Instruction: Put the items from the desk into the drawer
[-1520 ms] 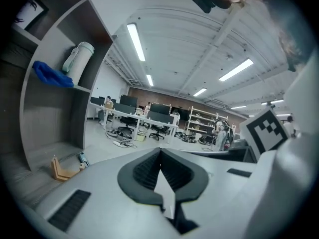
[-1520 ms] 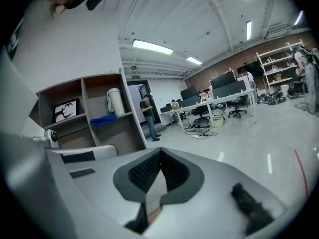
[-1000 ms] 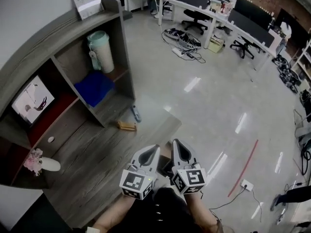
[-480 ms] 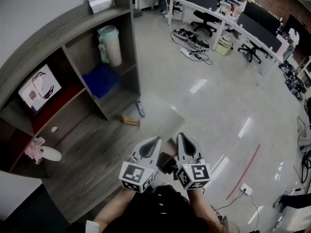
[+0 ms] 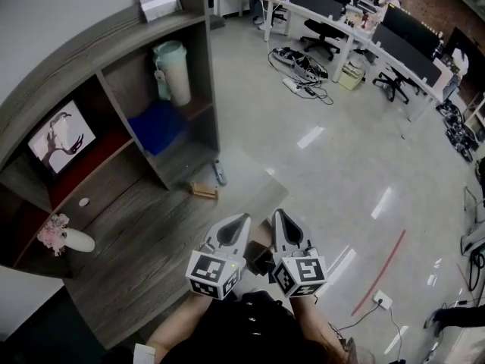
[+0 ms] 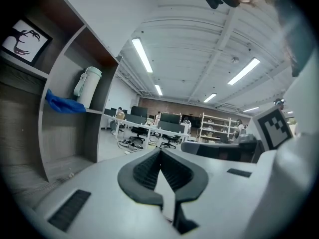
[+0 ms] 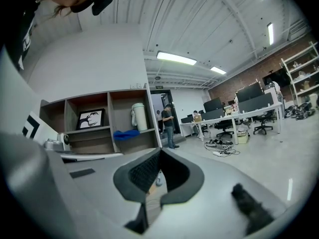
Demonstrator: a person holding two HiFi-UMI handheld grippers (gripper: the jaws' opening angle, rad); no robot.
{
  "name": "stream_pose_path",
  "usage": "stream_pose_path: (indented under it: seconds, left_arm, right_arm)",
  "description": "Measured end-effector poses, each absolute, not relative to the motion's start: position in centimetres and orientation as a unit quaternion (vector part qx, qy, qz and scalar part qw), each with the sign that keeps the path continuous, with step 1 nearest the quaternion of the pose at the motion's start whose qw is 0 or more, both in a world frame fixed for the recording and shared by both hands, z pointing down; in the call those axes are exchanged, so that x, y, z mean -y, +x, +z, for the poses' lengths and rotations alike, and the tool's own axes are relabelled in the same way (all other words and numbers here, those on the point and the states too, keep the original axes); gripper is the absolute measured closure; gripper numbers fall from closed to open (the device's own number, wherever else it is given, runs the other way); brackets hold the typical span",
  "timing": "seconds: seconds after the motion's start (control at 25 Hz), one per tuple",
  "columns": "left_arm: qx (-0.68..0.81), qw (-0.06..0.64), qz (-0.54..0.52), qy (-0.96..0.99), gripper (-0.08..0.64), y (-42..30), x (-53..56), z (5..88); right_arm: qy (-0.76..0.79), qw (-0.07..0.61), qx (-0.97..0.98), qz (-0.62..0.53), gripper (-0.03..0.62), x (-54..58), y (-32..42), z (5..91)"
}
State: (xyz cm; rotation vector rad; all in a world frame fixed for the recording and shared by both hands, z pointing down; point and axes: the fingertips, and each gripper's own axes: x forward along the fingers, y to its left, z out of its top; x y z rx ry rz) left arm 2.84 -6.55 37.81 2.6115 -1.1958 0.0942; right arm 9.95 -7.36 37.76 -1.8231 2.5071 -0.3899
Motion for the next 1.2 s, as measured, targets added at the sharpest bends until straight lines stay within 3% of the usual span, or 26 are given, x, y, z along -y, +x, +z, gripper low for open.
stream_pose_path:
  seconds: [0.64,1.2]
  left_arm:
    - [0.432,0.133,0.034,0.892,0.551,1.7,7.0,37.8]
    - [0.508,0.155,0.040,0.846,0.551,-5.4,8.3,40.0]
  right_arm:
    - [-0.575,0.001,-0.807,-0.132,0.580,7.8,8.7,38.1]
    - [-0.522,-0.022,-0.838,-0.156,0.580,10.9,3.1,39.9]
